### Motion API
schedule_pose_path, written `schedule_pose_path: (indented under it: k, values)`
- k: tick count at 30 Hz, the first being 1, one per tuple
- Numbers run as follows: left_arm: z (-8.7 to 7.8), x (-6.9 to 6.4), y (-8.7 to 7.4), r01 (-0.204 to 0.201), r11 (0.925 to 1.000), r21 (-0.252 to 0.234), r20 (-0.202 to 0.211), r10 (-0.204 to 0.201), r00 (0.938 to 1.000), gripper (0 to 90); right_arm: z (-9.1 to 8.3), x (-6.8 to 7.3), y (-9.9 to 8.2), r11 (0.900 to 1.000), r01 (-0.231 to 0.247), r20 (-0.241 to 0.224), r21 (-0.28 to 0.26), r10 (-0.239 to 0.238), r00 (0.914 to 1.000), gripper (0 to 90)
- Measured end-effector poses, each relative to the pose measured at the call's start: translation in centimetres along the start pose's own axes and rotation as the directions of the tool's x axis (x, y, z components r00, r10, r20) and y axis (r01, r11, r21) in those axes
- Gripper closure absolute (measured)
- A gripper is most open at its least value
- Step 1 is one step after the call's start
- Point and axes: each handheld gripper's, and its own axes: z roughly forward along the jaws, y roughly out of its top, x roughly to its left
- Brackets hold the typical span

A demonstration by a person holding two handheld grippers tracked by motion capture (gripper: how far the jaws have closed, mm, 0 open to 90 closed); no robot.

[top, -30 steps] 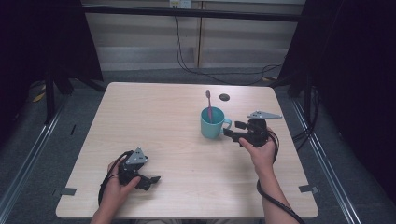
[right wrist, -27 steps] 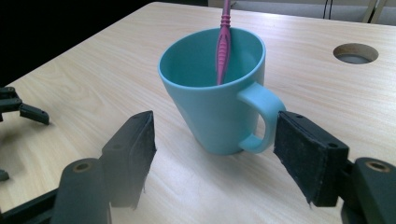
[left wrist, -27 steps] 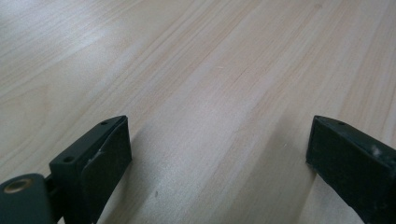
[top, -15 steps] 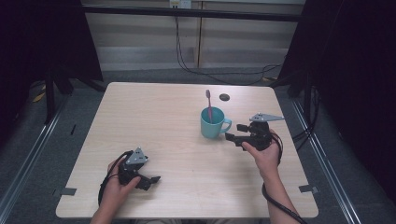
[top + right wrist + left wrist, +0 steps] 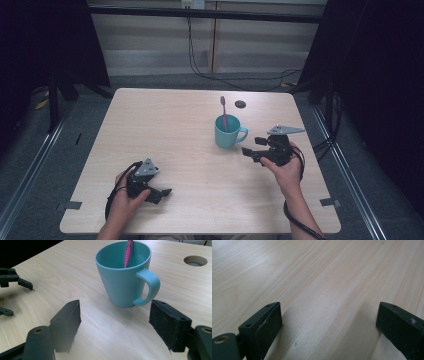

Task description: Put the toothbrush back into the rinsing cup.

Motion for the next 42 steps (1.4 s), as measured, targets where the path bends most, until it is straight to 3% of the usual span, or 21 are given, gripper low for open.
schedule_pose_path:
  k: [9, 32, 42]
  values:
    - [0.0, 0.0, 0.0, 0.001, 1.0000, -0.001, -0.001, -0.001, 1.0000, 6.4, -0.4, 0.3, -0.9, 0.9993, 0.027, 0.005, 0.026, -0.027, 0.9996, 24.2]
    - [0.0, 0.0, 0.0, 0.000, 1.0000, 0.000, -0.001, 0.000, 1.0000, 6.4, -1.2, 0.1, -4.0, 0.9982, 0.019, 0.012, 0.057, -0.019, 0.9997, 23.8]
    - [0.0, 0.0, 0.0, 0.001, 1.0000, 0.000, -0.002, -0.001, 1.0000, 6.3, -1.4, 0.4, -4.7, 0.9951, 0.049, 0.015, 0.086, -0.050, 0.9986, 23.0]
